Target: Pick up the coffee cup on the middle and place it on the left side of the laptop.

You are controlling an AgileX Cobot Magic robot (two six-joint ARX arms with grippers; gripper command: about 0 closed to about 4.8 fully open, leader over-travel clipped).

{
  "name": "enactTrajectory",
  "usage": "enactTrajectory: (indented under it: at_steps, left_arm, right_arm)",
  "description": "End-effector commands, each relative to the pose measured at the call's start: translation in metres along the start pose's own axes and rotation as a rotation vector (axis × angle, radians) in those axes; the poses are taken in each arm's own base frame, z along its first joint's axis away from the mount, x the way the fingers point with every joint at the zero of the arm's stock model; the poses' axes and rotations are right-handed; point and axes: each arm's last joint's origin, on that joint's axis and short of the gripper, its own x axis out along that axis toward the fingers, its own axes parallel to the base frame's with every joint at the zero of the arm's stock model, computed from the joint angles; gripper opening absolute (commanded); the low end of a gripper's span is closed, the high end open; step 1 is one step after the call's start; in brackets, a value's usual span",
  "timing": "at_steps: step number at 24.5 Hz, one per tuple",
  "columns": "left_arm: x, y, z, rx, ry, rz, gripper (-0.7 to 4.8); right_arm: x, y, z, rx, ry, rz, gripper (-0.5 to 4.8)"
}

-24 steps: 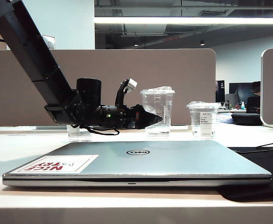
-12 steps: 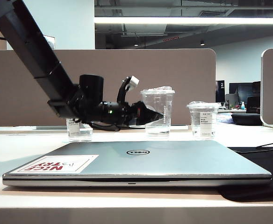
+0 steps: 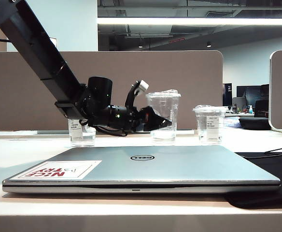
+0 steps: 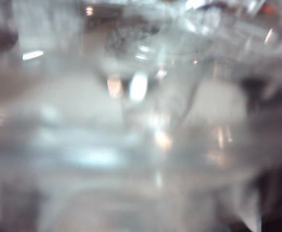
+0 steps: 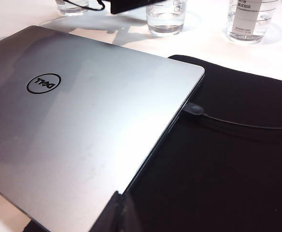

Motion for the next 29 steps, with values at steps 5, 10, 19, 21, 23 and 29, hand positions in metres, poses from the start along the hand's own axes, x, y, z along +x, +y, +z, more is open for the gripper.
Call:
enactTrajectory:
  at_steps: [5, 10, 19, 21, 23, 29]
  left_arm:
    - [0.002, -0.001, 0.007, 0.049, -0.018, 0.015, 4.79]
    - [0.003, -0.002, 0.007, 0.056, -0.016, 0.023, 4.63]
    - [0.003, -0.002, 0.008, 0.066, -0.027, 0.023, 2.64]
    - [0.003, -0.002, 0.009, 0.068, -0.032, 0.013, 2.64]
    - [0.002, -0.001, 0.012, 0.058, -0.041, 0.013, 2.64]
    - [-0.015, 0.005, 0.034, 0.065, -0.073, -0.029, 2.69]
  right_arm:
    - [0.000, 0.001, 0.001, -0.004, -0.015, 0.007, -0.05]
    - [0.000, 0.001, 0.001, -0.004, -0.016, 0.008, -0.05]
    - [0.000, 0.001, 0.001, -0.004, -0.016, 0.008, -0.05]
    - [0.000, 0.001, 0.001, -0.004, -0.016, 0.008, -0.05]
    - [0.000, 0.001, 0.001, -0.004, -0.016, 0.008, -0.05]
    - [0.000, 0.001, 0.001, -0.004, -0.016, 0.008, -0.05]
